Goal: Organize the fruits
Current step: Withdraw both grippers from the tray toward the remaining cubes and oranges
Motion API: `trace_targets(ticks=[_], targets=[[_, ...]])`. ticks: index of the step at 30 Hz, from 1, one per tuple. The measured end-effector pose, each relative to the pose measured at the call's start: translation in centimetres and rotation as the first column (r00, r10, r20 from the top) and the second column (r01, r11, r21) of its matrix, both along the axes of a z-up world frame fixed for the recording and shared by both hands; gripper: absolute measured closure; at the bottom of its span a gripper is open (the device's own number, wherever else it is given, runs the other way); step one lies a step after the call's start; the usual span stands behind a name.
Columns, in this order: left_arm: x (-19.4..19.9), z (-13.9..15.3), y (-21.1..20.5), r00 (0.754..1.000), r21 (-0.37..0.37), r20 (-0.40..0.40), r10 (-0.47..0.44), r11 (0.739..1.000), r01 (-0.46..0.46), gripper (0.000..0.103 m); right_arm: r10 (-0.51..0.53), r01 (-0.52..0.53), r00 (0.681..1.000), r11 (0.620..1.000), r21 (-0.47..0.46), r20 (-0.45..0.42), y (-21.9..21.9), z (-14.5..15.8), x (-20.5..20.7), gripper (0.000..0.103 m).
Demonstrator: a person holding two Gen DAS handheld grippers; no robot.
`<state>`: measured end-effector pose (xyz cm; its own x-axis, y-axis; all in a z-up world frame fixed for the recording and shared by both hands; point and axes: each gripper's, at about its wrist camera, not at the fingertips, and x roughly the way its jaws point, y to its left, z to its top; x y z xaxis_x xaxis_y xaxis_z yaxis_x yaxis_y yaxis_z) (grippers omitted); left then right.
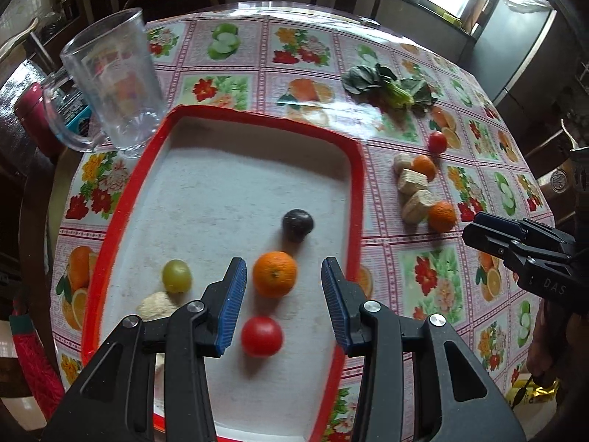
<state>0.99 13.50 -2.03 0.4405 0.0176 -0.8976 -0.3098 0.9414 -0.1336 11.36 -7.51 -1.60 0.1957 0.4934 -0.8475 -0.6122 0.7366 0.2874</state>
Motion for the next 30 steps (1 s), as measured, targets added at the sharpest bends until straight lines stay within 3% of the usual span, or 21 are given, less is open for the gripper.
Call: trace_targets(ticks=[15,30], targets=[[3.8,0.0,-5.9,0.994,-0.035,0.010,-0.112,0.993,0.112,0.063,-0.053,0.054,0.999,0.999,-0.010,0.004,-2.9,-0.7,3.0,0.057],[8.8,-3.3,-9.4,0.994,-0.078,-0.030,-0.102,0.992,0.099,0.063,-0.043,0.044,0.999,0.999,-0.021,0.013,-2.0,-2.8,10.5,0.057]])
